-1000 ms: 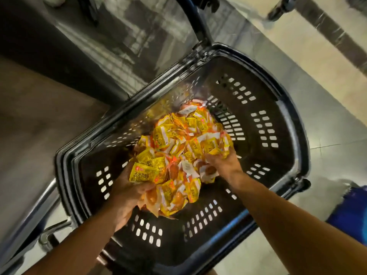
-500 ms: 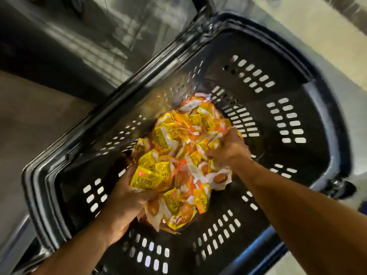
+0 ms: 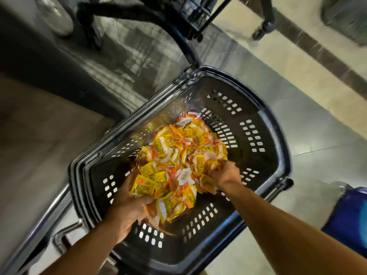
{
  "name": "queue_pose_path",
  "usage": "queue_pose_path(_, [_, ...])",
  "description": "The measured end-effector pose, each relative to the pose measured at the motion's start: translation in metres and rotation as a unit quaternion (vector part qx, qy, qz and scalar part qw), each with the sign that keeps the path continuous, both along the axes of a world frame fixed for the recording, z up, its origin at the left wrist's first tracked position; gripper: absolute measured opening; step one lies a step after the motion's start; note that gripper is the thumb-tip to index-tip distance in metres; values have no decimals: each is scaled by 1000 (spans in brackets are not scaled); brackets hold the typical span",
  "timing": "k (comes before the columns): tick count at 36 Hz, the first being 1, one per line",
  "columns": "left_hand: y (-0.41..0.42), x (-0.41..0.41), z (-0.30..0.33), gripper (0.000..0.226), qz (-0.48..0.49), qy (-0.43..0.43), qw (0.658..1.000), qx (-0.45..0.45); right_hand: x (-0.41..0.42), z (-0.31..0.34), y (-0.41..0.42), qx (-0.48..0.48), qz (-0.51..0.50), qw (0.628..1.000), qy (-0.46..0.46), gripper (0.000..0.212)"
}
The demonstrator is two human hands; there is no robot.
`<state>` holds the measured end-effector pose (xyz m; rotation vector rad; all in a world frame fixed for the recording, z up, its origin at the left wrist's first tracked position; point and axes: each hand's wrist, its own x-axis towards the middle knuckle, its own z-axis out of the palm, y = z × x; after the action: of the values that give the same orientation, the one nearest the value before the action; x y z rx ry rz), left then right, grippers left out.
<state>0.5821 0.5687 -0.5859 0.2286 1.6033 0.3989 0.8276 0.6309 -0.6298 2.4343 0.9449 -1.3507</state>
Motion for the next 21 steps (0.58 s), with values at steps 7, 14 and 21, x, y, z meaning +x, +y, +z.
queue_pose_path(7, [-10, -1, 25, 73, 46, 30, 998, -9, -6, 44, -12, 48, -7, 998, 27, 24])
queue_pose_path(14, [-9, -5, 116, 69, 75, 42, 996, 10, -2, 143, -15, 84, -112, 984, 108, 38])
queue_pose_path(21, [-17, -15, 259, 75, 146, 40, 986, 75, 3, 299, -36, 163, -198, 934, 248, 47])
